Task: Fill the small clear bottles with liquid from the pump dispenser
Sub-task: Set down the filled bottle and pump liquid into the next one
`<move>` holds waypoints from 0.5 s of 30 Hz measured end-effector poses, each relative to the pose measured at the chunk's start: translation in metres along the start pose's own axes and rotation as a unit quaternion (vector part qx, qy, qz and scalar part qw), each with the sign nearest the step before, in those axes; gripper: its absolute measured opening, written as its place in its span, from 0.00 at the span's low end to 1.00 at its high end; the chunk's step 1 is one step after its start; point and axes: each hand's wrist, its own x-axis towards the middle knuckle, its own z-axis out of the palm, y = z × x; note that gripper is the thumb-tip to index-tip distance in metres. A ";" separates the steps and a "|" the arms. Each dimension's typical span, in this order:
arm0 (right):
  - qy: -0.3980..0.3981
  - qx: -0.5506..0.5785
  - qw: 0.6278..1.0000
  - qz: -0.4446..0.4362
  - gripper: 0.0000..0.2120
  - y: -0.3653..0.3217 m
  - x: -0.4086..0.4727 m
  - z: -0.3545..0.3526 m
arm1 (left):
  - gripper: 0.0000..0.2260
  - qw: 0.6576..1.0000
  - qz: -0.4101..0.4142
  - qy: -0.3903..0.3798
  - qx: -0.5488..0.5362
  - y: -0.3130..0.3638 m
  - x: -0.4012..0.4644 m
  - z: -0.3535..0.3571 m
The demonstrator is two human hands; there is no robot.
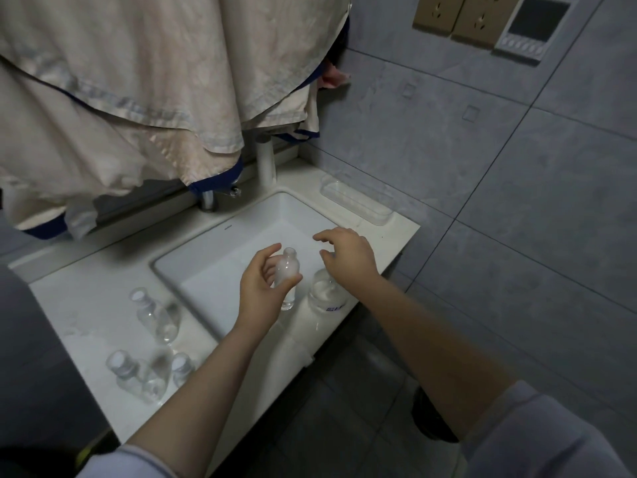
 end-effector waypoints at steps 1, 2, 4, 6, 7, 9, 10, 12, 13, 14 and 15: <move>0.000 0.004 1.000 0.001 0.17 -0.001 -0.003 -0.001 | 0.25 1.000 0.002 -0.001 -0.002 0.000 -0.001 -0.002; -0.001 0.011 1.000 0.003 0.17 -0.002 -0.008 -0.002 | 0.25 1.000 0.003 -0.001 -0.003 0.000 -0.004 -0.004; -0.008 0.022 1.000 0.007 0.17 -0.002 -0.018 -0.003 | 0.26 1.000 0.006 0.004 0.001 -0.002 -0.009 -0.008; -0.024 0.019 0.999 0.011 0.18 -0.002 -0.027 -0.001 | 0.26 1.000 0.010 0.011 0.014 -0.006 -0.014 -0.013; -0.031 0.018 0.999 0.015 0.18 -0.003 -0.031 0.000 | 0.26 1.000 0.010 0.014 0.021 -0.008 -0.016 -0.016; -0.042 0.025 0.998 0.028 0.19 -0.004 -0.038 0.004 | 0.25 0.999 0.007 0.016 0.041 -0.012 -0.022 -0.020; -0.047 0.032 0.998 0.033 0.19 -0.006 -0.042 0.007 | 0.25 0.998 0.005 0.016 0.052 -0.015 -0.026 -0.022; -0.059 0.040 0.997 0.036 0.18 -0.008 -0.046 0.012 | 0.25 0.997 0.001 0.018 0.078 -0.021 -0.032 -0.025; -0.068 0.042 0.996 0.035 0.18 -0.009 -0.049 0.015 | 0.25 0.996 -0.002 0.018 0.092 -0.024 -0.036 -0.026; -0.077 0.045 0.995 0.035 0.18 -0.011 -0.051 0.018 | 0.25 0.994 -0.004 0.017 0.103 -0.028 -0.040 -0.027; -0.085 0.049 0.995 0.035 0.18 -0.012 -0.052 0.021 | 0.25 0.994 -0.005 0.015 0.111 -0.031 -0.044 -0.027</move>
